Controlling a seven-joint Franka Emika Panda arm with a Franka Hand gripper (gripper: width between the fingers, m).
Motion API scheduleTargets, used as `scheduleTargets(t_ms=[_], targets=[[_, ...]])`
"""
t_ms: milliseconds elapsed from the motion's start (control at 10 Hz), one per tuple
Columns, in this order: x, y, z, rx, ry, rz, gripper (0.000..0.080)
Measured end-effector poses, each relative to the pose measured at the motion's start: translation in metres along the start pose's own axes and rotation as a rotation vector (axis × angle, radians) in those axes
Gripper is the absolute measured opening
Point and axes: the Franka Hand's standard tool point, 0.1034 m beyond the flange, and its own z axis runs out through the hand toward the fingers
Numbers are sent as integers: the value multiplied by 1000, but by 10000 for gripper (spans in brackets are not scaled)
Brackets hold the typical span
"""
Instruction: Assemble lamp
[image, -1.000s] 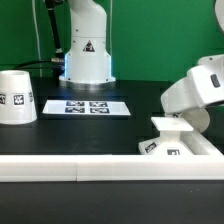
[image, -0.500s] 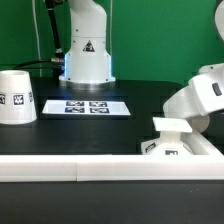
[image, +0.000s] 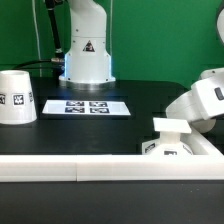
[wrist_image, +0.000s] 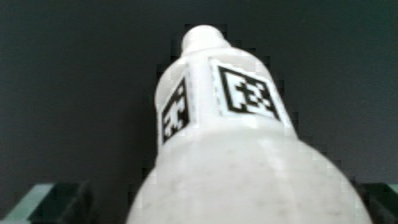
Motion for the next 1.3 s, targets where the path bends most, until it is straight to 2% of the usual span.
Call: scheduleTargets(t_ms=[100,500,700,800,1000,1300], targets=[[0,2,0,1,1,1,571],[1,4,-2,4,6,3,576],[-4,9,-6,12,11,-13,576],[-12,14,-14,19,20,-15,576],[-42,28,-37,37,12,-5,577],[-80,58,-62,65,60,-27,577]])
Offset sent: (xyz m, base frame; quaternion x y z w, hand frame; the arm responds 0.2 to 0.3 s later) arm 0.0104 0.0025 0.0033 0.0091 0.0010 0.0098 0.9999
